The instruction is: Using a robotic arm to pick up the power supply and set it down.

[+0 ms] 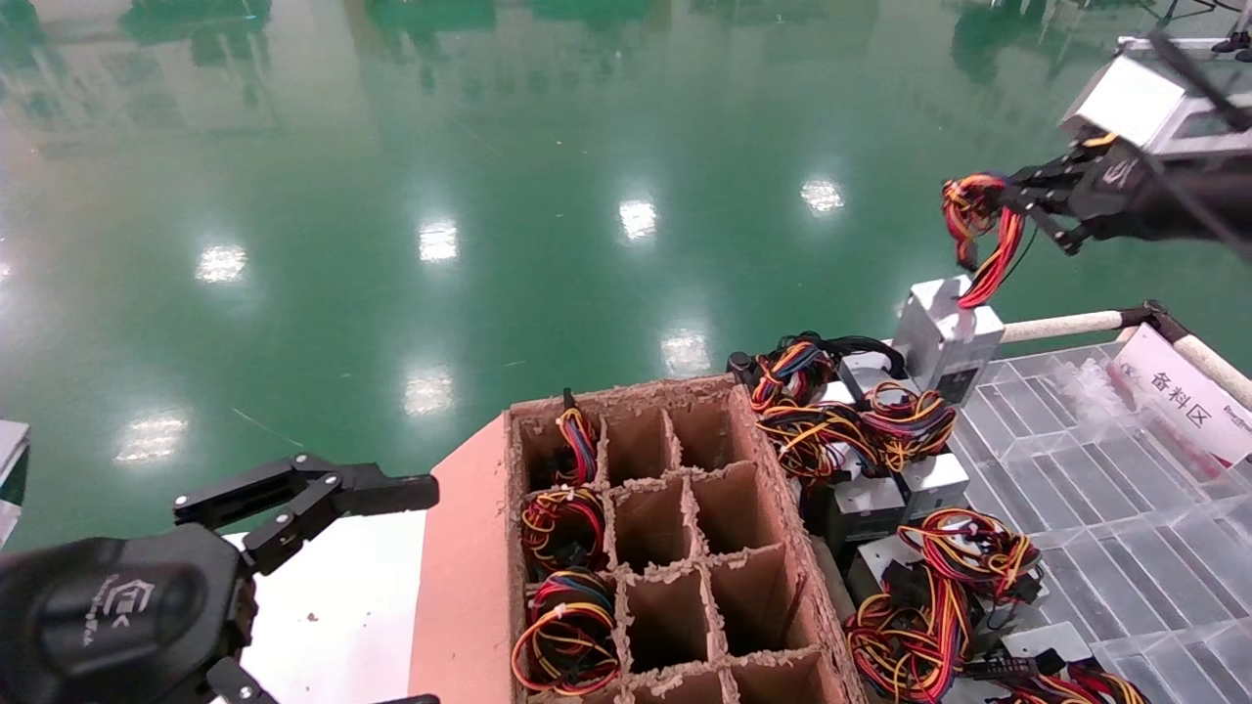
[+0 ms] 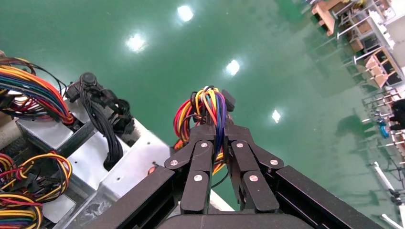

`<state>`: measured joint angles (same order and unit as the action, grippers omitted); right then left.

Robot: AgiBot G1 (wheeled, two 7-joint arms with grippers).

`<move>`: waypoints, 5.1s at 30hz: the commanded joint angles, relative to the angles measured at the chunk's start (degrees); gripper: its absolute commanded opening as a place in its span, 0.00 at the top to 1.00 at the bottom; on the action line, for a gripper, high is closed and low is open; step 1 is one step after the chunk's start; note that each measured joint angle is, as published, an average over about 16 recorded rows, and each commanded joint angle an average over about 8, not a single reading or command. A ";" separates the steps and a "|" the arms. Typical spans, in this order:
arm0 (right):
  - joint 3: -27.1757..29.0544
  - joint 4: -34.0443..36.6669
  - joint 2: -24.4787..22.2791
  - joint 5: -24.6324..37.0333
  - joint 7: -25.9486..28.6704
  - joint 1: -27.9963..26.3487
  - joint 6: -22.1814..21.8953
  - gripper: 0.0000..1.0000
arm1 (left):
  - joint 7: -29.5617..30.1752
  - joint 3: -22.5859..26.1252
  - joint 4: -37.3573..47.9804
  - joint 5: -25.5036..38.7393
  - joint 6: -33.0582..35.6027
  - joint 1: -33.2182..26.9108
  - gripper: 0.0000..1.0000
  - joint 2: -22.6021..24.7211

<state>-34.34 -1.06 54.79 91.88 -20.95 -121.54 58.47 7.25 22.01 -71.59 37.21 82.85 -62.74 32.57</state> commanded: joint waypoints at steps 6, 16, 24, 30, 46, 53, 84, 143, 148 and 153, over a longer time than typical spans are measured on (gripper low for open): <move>0.60 0.97 1.17 -0.86 -0.79 2.07 -2.40 1.00 | 0.00 0.00 0.00 0.00 0.00 0.00 0.00 0.00; 1.19 1.42 1.96 -1.70 -1.19 4.71 -3.59 1.00 | 0.00 0.00 0.00 0.00 0.00 0.00 0.00 0.00; 2.45 1.76 2.19 -3.51 -0.83 7.30 -4.70 1.00 | 0.00 0.00 0.00 0.00 0.00 0.00 0.00 0.00; 3.77 1.63 2.03 -5.39 -0.87 9.12 -4.95 1.00 | 0.00 0.01 0.00 0.00 0.00 0.00 0.00 0.00; 8.99 0.88 0.51 -12.91 -3.28 12.40 -5.08 1.00 | 0.00 0.01 0.00 -0.01 0.00 0.00 0.00 0.00; 10.86 1.44 0.67 -15.61 -3.30 14.55 -4.67 1.00 | 0.00 0.01 0.00 -0.01 0.00 0.00 0.00 0.00; 18.78 1.85 2.52 -27.01 -3.24 22.53 -9.98 1.00 | -0.01 0.01 0.00 -0.01 -0.01 0.00 0.00 -0.01; 22.59 2.36 2.04 -32.57 -1.12 27.53 -14.36 0.00 | -0.01 0.02 0.01 -0.03 -0.02 0.00 0.00 -0.01; 22.23 2.32 1.38 -32.06 0.85 25.65 -12.53 0.00 | -0.01 0.01 0.02 -0.03 -0.02 0.01 0.00 -0.01; 21.93 2.49 0.88 -31.64 2.30 24.41 -10.87 0.00 | -0.01 0.01 0.02 -0.03 -0.02 0.01 0.00 -0.02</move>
<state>-12.37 1.23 55.75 60.14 -19.09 -96.70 47.25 7.24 22.02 -71.57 37.17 82.82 -62.73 32.55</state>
